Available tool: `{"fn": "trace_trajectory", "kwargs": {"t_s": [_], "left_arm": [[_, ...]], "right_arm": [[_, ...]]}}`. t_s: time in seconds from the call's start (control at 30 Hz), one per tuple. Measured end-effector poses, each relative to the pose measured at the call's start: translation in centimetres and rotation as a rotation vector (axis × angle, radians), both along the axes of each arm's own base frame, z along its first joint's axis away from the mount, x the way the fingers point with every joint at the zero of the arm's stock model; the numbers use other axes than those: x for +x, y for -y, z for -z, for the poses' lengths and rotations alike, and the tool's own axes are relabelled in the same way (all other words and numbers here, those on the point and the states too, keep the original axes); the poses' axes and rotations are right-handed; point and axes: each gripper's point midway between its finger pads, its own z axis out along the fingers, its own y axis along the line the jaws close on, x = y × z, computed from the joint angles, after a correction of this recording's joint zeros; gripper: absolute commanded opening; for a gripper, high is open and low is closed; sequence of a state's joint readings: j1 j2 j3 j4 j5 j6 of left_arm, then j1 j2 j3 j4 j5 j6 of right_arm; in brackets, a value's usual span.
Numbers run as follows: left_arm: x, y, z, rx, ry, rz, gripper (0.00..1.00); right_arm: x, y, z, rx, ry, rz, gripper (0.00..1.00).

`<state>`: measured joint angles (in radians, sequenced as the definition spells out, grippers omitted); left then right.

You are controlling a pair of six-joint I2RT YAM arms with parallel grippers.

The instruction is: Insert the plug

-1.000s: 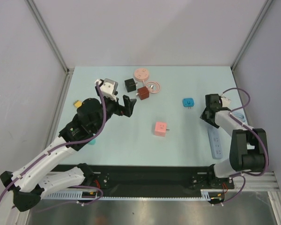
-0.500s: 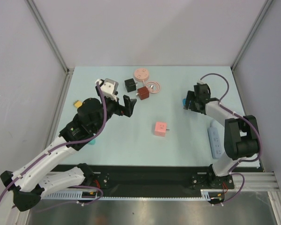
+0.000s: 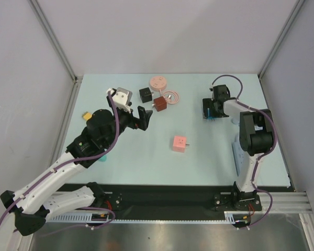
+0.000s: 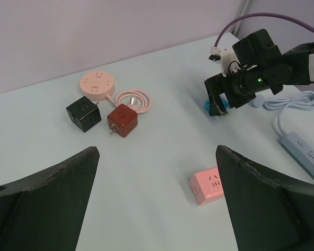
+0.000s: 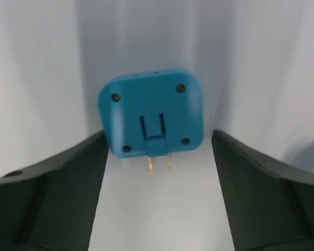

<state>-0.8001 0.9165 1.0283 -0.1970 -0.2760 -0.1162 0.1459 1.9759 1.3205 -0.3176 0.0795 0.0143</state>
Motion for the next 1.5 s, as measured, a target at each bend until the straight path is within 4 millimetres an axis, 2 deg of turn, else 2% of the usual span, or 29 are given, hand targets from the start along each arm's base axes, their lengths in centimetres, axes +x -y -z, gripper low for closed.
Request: {"fn": "trace_trajectory", "kwargs": {"t_s": [0.13, 0.17, 0.33, 0.47, 0.57, 0.67, 0.73, 0.83, 0.9, 1.0, 1.03, 1.13, 1.27, 1.4, 1.5], "left_arm": [[0.0, 0.0, 0.0, -0.001, 0.000, 0.000, 1.00], [0.0, 0.0, 0.0, -0.004, -0.002, 0.000, 1.00], [0.0, 0.0, 0.0, -0.010, -0.005, -0.002, 1.00], [0.3, 0.1, 0.5, -0.005, -0.019, -0.017, 1.00], [0.7, 0.5, 1.5, 0.008, -0.073, -0.024, 1.00], [1.0, 1.5, 1.6, -0.004, -0.154, 0.010, 0.97], [1.4, 1.8, 0.6, -0.054, -0.209, 0.045, 0.97], [1.9, 1.4, -0.7, -0.141, -0.271, 0.095, 0.96], [1.9, 1.2, -0.9, -0.194, -0.325, 0.148, 0.96], [1.2, 2.4, 0.1, -0.213, -0.410, 0.256, 0.91], [0.8, 3.2, 0.7, -0.211, -0.449, 0.303, 0.86], [-0.2, 5.1, 3.0, -0.202, -0.562, 0.425, 0.82], [-1.3, 6.8, 5.3, -0.189, -0.675, 0.520, 0.81], [-2.6, 8.6, 6.6, -0.174, -0.736, 0.594, 0.73], [-2.9, 9.4, 7.7, -0.166, -0.784, 0.617, 0.72]], "right_arm": [[0.5, -0.5, 0.2, 0.007, 0.004, -0.043, 0.73], [0.5, -0.6, 0.2, 0.008, 0.004, -0.053, 0.64], [0.8, -1.1, 0.2, 0.023, 0.021, -0.088, 0.37], [-0.2, -1.9, -0.5, 0.018, 0.034, -0.107, 0.29], [-2.0, -3.8, -3.1, 0.000, 0.080, -0.148, 0.23], [-4.2, -7.0, -8.2, 0.016, 0.202, -0.213, 0.22], [-6.1, -9.8, -12.4, 0.064, 0.327, -0.280, 0.22], [-10.4, -12.7, -16.9, 0.167, 0.480, -0.388, 0.23], [-13.5, -14.1, -18.7, 0.245, 0.555, -0.458, 0.23], [-17.5, -15.8, -20.3, 0.357, 0.636, -0.555, 0.23], [-18.5, -16.2, -20.7, 0.387, 0.655, -0.584, 0.23], [-20.8, -17.2, -22.2, 0.457, 0.700, -0.647, 0.22], [-22.1, -18.2, -23.6, 0.515, 0.733, -0.701, 0.22], [-22.6, -19.1, -23.2, 0.529, 0.712, -0.736, 0.22], [-22.9, -20.1, -22.2, 0.534, 0.675, -0.768, 0.22]]}}
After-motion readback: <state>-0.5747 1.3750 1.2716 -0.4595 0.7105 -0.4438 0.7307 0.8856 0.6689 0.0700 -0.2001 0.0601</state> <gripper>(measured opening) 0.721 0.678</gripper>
